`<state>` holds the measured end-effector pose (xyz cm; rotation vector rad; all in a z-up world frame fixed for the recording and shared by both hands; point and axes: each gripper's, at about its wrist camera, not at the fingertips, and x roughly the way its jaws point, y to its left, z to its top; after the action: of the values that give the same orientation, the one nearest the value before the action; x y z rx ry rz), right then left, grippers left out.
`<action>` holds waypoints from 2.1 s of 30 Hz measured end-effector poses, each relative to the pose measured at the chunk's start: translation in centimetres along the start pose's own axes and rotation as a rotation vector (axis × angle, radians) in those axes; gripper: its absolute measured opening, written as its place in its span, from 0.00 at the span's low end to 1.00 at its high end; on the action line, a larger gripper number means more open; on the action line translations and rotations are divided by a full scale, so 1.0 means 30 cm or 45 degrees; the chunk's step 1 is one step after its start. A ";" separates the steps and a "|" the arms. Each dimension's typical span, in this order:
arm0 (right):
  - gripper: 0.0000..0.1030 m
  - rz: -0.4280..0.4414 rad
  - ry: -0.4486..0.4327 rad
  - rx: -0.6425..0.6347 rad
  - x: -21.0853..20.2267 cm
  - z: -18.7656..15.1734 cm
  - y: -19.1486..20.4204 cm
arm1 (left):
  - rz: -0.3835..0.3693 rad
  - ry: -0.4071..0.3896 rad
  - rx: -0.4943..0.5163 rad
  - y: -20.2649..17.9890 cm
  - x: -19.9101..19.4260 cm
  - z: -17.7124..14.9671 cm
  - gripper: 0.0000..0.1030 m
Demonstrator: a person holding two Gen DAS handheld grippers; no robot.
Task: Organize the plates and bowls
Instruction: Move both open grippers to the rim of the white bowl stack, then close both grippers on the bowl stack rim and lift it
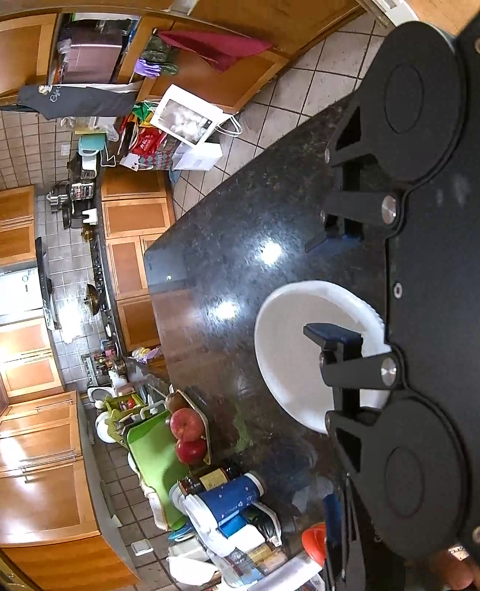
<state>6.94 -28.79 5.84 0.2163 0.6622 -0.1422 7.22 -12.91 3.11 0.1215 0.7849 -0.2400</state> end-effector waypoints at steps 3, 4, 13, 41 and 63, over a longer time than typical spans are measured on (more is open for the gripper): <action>0.42 0.010 0.025 -0.004 0.030 0.025 -0.014 | -0.005 0.028 -0.001 -0.014 0.014 0.028 0.58; 0.42 0.021 0.038 0.000 0.040 0.033 -0.020 | -0.020 0.040 -0.007 -0.016 0.020 0.038 0.58; 0.41 0.108 0.116 -0.023 0.107 0.078 -0.047 | -0.009 0.059 -0.044 -0.039 0.044 0.093 0.58; 0.21 0.210 0.301 -0.076 0.219 0.068 -0.085 | -0.035 0.283 -0.078 -0.107 0.208 0.080 0.46; 0.18 0.265 0.305 -0.159 0.203 0.066 -0.081 | -0.026 0.266 -0.082 -0.137 0.167 0.081 0.34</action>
<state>12.39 -32.00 3.19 0.1821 0.8791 0.1268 11.24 -18.19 1.16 0.0784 1.0011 -0.2236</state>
